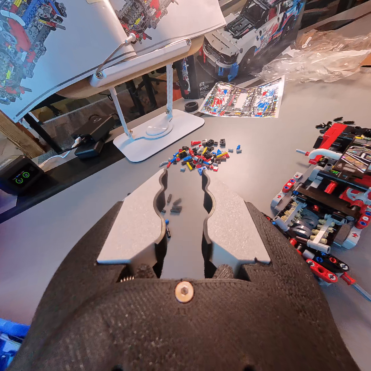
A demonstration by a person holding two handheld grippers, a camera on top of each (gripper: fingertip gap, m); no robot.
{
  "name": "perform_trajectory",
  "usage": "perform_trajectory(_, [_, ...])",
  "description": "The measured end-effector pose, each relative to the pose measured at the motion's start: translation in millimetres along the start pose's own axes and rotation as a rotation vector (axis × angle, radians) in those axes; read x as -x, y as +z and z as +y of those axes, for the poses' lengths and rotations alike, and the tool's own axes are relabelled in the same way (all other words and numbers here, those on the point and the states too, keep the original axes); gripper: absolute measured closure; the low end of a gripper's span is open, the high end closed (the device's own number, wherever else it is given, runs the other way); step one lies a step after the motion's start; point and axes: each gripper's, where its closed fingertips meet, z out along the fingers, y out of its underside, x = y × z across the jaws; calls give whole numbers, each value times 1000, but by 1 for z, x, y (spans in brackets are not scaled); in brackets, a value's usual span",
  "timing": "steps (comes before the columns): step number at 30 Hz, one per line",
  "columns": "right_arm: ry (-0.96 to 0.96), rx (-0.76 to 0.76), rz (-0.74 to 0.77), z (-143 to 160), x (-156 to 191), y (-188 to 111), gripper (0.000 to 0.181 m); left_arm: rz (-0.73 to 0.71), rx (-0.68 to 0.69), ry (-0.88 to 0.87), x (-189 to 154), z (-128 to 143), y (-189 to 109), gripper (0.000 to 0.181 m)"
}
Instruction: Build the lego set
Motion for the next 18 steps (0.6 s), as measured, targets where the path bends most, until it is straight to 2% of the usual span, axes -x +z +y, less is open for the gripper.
perform_trajectory(4, [82, -50, -78, 16, 46, -16, 149, 17, -25, -27, -11, -4, -11, 149])
perform_trajectory(7, [88, -73, -82, 26, 68, -18, 148, 17, -35, -37, -16, -4, -17, 148])
perform_trajectory(14, [88, -109, -105, 36, 101, -13, 147, 6, -40, -69, -26, 4, -31, 147])
perform_trajectory(18, [96, -116, -129, 39, 109, -7, 147, -3, -36, -80, -29, 9, -34, 145])
